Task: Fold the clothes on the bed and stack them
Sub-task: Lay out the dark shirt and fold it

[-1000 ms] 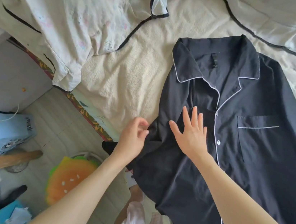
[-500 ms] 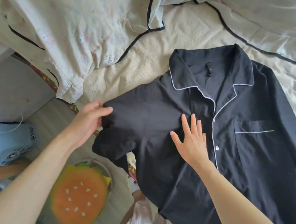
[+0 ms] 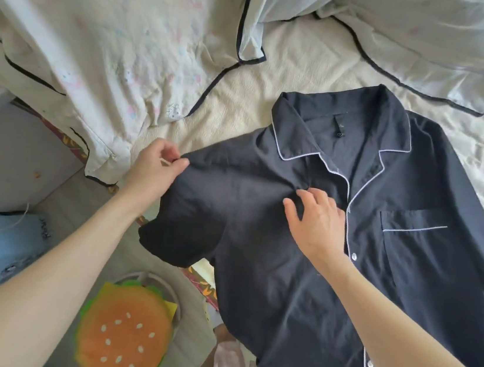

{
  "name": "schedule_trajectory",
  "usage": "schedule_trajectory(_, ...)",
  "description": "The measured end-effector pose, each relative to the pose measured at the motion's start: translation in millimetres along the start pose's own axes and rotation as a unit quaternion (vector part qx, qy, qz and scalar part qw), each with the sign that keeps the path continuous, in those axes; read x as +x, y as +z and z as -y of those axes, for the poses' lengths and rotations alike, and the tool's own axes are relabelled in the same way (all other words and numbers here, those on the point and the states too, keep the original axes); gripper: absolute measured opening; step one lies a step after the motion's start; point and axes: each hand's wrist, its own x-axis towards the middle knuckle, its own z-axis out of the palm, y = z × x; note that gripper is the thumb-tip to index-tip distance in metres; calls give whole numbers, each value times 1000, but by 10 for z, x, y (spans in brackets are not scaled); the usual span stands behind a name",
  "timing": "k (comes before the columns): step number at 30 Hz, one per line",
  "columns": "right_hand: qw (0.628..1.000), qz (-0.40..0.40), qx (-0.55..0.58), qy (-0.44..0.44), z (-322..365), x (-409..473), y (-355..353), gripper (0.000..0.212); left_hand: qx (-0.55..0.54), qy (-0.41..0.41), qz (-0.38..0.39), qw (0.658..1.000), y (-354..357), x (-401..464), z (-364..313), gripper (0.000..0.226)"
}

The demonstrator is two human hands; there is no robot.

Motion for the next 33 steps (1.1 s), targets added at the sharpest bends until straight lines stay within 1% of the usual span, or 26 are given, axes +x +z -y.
schedule_trajectory(2, 993, -116, 23, -11, 79, 163, -149, 30, -31, -41, 29, 998, 70, 9, -1, 10)
schedule_trajectory(3, 987, -157, 40, -12, 121, 290, -231, 27, -40, -52, 47, 997, 100, 48, -36, 17)
schedule_trajectory(4, 983, -175, 60, -8, 161, 448, -312, 27, -36, -55, 59, 996, 124, 109, -93, 26)
schedule_trajectory(5, 983, -165, 82, 2, 197, 637, -383, 30, -13, -44, 63, 997, 154, 184, -160, 31)
schedule_trajectory(6, 986, -129, 103, 18, 232, 849, -440, 36, 11, -27, 68, 997, 175, 252, -251, 33)
schedule_trajectory(8, 990, -32, 128, 49, 287, 1249, -522, 47, 37, 0, 108, 993, 246, 379, -399, 33)
schedule_trajectory(10, 989, 27, 134, 63, 368, 1539, -531, 44, 52, 13, 149, 987, 339, 469, -471, 23)
schedule_trajectory(11, 988, 41, 136, 64, 417, 1637, -510, 41, 60, 23, 146, 987, 382, 510, -470, 16)
schedule_trajectory(13, 984, 52, 154, 68, 522, 1758, -463, 39, 53, 41, 104, 992, 458, 560, -421, 12)
schedule_trajectory(14, 978, 48, 188, 75, 556, 1810, -434, 33, 35, 41, 79, 995, 489, 564, -388, 14)
schedule_trajectory(16, 948, 26, 295, 117, 610, 1911, -421, 18, -13, 42, 39, 998, 531, 560, -320, 17)
schedule_trajectory(18, 917, -2, 372, 145, 630, 1997, -474, 20, -32, 47, 13, 998, 558, 564, -276, 17)
schedule_trajectory(19, 911, -5, 385, 149, 620, 2039, -492, 20, -30, 49, 4, 998, 573, 580, -257, 16)
schedule_trajectory(21, 915, 20, 381, 129, 603, 2080, -515, 18, -11, 44, -10, 999, 598, 621, -234, 13)
schedule_trajectory(23, 937, 62, 332, 90, 585, 2066, -506, 28, 27, 33, -11, 999, 628, 660, -228, 14)
schedule_trajectory(24, 947, 65, 306, 75, 575, 2050, -499, 32, 45, 28, -9, 999, 638, 672, -230, 14)
schedule_trajectory(26, 957, 35, 285, 52, 551, 1992, -523, 30, 61, 28, -14, 998, 637, 668, -256, 14)
schedule_trajectory(28, 961, -2, 275, 41, 459, 1868, -584, 30, 81, 57, -40, 994, 622, 597, -303, 16)
schedule_trajectory(31, 972, -28, 235, 10, 124, 1560, -626, 29, 201, 125, -103, 966, 638, 389, -358, 25)
schedule_trajectory(33, 974, -42, 220, 14, -182, 1309, -666, 27, 243, 159, -110, 951, 728, 209, -438, 29)
